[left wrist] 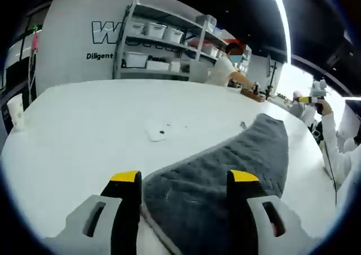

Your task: Open the folded towel by lifting each exposed corner and separating the folded layers until the towel lies flat within the target outline without major curled edges

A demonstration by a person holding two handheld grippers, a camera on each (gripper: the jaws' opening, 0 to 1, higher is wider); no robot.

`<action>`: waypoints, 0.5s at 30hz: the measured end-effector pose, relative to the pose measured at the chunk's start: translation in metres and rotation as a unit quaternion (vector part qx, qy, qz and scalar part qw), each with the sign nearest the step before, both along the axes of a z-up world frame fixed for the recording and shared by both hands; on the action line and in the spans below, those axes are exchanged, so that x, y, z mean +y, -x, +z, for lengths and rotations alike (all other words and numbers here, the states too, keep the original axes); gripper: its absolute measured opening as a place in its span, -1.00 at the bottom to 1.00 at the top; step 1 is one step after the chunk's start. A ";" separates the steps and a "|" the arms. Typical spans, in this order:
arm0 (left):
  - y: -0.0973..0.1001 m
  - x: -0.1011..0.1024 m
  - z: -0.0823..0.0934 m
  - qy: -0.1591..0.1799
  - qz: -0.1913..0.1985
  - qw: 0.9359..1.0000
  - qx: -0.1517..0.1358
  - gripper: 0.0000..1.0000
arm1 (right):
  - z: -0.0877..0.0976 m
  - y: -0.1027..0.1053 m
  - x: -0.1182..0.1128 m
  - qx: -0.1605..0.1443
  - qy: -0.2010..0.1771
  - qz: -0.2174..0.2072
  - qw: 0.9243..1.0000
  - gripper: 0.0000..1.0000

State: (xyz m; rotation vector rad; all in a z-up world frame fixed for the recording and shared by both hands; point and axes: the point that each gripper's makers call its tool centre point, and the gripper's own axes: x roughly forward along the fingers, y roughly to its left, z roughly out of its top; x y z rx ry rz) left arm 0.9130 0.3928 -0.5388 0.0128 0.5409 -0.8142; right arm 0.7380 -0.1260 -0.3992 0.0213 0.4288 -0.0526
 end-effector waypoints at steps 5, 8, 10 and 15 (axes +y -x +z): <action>0.000 -0.002 -0.011 -0.037 -0.009 0.999 0.004 -0.22 | -0.001 -0.002 0.003 0.003 0.002 0.006 1.000 0.98; -0.001 -0.001 -0.015 -0.066 -0.011 0.998 -0.004 -0.36 | -0.001 -0.004 0.002 0.005 0.002 0.008 1.000 0.98; -0.001 0.001 -0.015 -0.066 -0.007 0.998 -0.005 -0.41 | -0.001 -0.006 0.002 0.006 0.002 0.009 1.000 0.98; -0.006 0.008 -0.017 -0.085 -0.002 0.996 -0.015 -0.58 | -0.001 -0.006 0.004 0.008 0.004 0.011 1.000 0.97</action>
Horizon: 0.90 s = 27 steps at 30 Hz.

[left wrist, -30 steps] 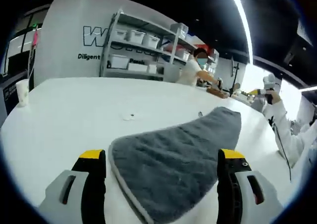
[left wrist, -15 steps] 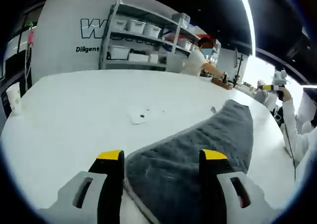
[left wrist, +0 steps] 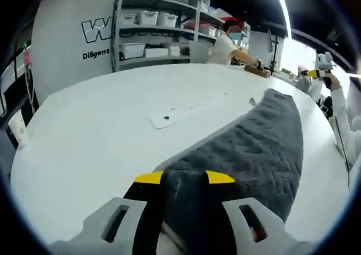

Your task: Open the folded towel by lifting each exposed corner and separating the folded layers until the towel lies flat within the target outline without major curled edges

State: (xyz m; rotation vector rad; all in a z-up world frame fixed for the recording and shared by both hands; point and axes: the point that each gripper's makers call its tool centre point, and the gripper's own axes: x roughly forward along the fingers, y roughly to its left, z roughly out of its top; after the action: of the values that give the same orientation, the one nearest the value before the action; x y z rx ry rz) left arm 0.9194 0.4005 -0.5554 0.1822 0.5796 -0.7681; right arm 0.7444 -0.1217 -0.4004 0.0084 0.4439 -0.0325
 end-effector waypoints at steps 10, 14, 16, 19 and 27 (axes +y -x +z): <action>-0.002 0.004 0.002 -0.047 -0.011 0.998 -0.028 -0.95 | -0.003 -0.002 0.007 0.007 0.004 0.007 1.000 0.95; -0.004 0.003 0.016 -0.087 -0.017 0.994 -0.063 -0.96 | -0.004 -0.001 0.009 0.008 0.005 0.010 1.000 0.94; -0.003 0.002 0.019 -0.087 -0.016 0.994 -0.067 -0.96 | -0.005 -0.001 0.009 0.008 0.005 0.010 1.000 0.94; 0.002 0.002 0.033 -0.083 -0.015 0.993 -0.087 -0.96 | -0.005 -0.001 0.012 0.009 0.005 0.012 1.000 0.94; 0.021 0.002 0.053 -0.060 -0.009 0.990 -0.126 -0.96 | -0.005 -0.002 0.016 0.008 0.006 0.017 1.000 0.93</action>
State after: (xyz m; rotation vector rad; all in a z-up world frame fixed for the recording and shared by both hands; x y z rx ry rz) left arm 0.8986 0.4023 -0.5021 0.3904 0.3846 -0.7154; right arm 0.7463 -0.1055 -0.4052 -0.0116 0.4602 -0.0021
